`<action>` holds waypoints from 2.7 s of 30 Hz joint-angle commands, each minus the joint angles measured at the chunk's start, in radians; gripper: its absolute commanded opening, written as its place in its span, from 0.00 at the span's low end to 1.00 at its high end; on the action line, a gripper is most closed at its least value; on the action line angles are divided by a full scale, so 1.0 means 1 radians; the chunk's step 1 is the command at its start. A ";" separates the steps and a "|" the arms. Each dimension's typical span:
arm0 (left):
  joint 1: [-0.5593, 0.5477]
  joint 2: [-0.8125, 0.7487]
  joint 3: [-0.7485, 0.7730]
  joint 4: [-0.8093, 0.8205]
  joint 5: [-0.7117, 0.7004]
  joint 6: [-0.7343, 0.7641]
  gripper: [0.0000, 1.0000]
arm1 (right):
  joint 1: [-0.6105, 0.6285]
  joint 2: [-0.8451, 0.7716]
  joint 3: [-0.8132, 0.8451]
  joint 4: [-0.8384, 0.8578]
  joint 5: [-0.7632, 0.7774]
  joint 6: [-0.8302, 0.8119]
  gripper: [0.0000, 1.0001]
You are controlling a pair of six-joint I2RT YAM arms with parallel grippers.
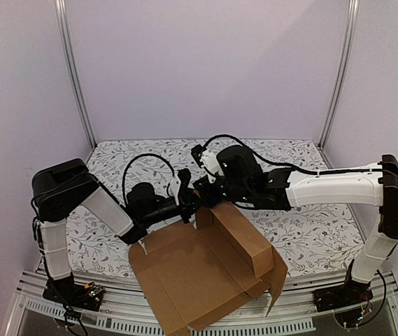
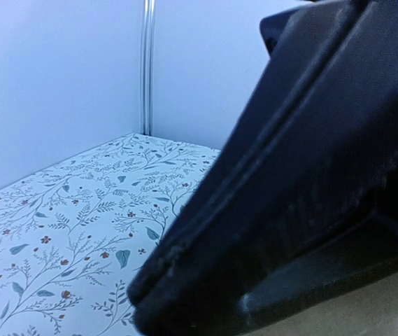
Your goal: Fold the paper box
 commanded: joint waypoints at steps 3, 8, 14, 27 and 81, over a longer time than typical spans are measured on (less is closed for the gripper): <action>0.019 -0.032 0.006 0.104 0.005 -0.014 0.00 | 0.005 0.022 -0.048 -0.123 -0.003 0.011 0.00; 0.018 -0.036 0.001 0.110 0.008 -0.017 0.00 | 0.008 0.022 -0.048 -0.123 -0.002 0.014 0.00; 0.018 -0.029 -0.003 0.103 0.017 -0.019 0.27 | 0.009 0.018 -0.047 -0.122 0.000 0.013 0.00; 0.020 0.116 -0.029 0.158 0.016 -0.050 0.49 | 0.010 0.015 -0.053 -0.124 0.005 0.013 0.00; -0.059 -0.218 -0.088 -0.359 -0.737 -0.012 0.00 | -0.042 -0.469 -0.021 -0.515 0.234 -0.097 0.47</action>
